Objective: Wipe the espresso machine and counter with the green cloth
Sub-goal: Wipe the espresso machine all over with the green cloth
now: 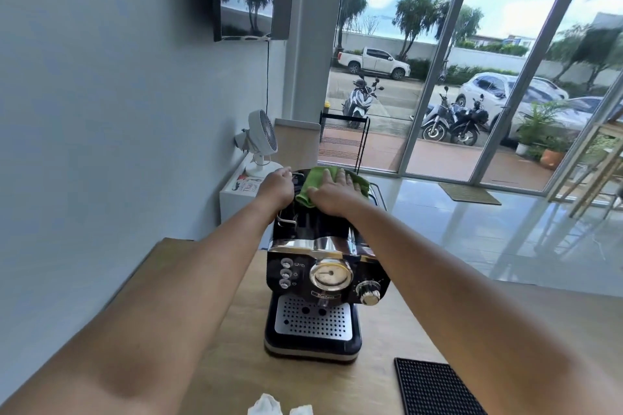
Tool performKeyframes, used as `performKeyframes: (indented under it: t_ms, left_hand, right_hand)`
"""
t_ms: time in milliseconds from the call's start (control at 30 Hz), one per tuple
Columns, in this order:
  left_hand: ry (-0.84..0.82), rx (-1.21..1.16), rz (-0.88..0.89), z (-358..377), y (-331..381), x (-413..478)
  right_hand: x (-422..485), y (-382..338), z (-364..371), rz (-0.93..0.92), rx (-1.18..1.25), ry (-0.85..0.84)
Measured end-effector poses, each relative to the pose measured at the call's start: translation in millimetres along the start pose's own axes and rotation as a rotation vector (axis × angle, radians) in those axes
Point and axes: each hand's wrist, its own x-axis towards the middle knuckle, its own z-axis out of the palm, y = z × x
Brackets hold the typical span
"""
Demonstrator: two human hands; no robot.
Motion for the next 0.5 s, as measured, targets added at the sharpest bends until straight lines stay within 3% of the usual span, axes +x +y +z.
performKeyframes:
  t_ms: [267,500]
  left_hand:
    - [0.008,0.023,-0.028,1.2,-4.1,2.1]
    - [-0.035,0.026,0.018,-1.1,-1.2,1.3]
  right_hand:
    - [-0.6,-4.3,-0.3,-0.171,-0.044,0.027]
    - [-21.3,19.0,-7.5,-0.329,-0.056,-0.105]
